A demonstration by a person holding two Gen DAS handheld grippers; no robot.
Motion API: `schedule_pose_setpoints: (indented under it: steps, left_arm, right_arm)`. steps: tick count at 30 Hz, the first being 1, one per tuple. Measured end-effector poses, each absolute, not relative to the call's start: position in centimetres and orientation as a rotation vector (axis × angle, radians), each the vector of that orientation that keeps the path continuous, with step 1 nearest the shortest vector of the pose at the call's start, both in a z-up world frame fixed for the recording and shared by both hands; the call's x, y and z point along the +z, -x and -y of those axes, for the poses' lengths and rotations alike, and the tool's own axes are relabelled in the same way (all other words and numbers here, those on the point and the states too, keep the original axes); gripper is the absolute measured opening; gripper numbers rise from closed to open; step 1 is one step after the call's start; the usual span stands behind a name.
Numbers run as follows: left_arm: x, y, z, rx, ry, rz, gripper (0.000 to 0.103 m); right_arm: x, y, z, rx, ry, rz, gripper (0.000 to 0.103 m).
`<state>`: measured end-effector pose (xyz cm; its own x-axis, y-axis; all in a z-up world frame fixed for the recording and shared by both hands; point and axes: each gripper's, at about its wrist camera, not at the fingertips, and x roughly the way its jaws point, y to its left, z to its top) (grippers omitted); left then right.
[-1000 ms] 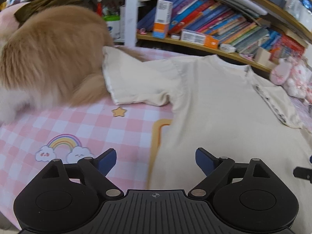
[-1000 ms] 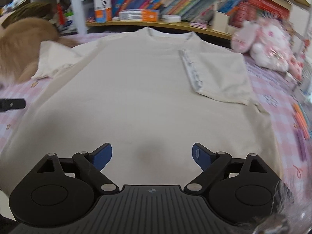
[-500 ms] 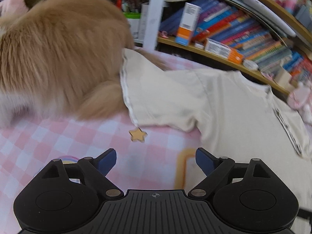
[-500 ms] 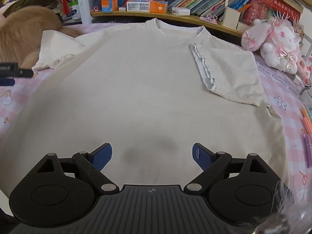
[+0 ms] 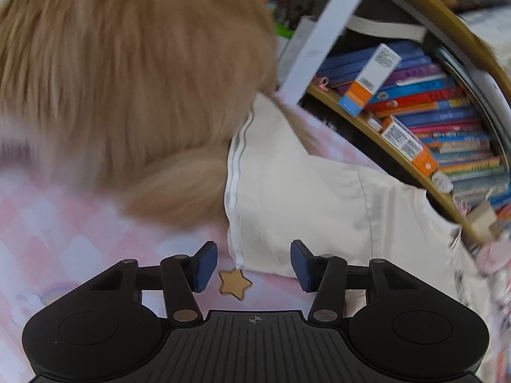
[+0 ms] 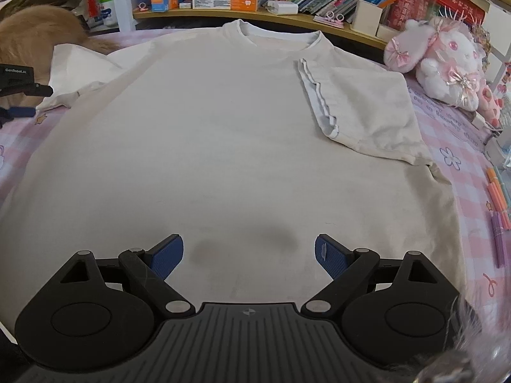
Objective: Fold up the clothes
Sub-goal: 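Grasp the sleeve with the left gripper and fold it onto the body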
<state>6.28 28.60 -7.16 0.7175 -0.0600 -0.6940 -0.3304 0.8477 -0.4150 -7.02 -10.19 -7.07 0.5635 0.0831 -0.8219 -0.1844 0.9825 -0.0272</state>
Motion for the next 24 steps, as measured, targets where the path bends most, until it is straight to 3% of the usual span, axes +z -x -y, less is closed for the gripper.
schedule_pose_setpoints:
  steps: [4,6,8,9,11,17,24]
  left_arm:
    - [-7.2,-6.8,-28.5,0.193,0.581,-0.757,0.048]
    - [-7.1,-7.1,-28.4,0.213,0.59,-0.767,0.041]
    - [-7.1,-7.2,-28.2,0.244,0.599,-0.779,0.02]
    - [-7.1,-7.2,-28.2,0.26,0.609,-0.784,0.019]
    - [-7.2,-7.3,-28.2,0.278,0.633,-0.791,0.008]
    - [-5.6,-8.4,-28.2,0.298,0.703,-0.725,0.004]
    - [-0.9,-11.1,-15.6,-0.122,0.254,-0.674,0.004]
  right_arm:
    - [-7.2,6.8,10.5,0.156,0.104,-0.962,0.09]
    - [-7.2,6.8,10.6,0.16,0.1,-0.962,0.09]
    - [-7.2,6.8,10.8,0.166,0.103,-0.961,0.09]
    - [-7.2,6.8,11.0,0.168,0.101,-0.961,0.09]
    - [-7.3,6.9,11.4,0.171,0.095,-0.962,0.09]
    - [-7.6,7.0,13.5,0.154,0.044,-0.962,0.09]
    - [-7.9,6.8,16.7,0.128,-0.022,-0.956,0.09]
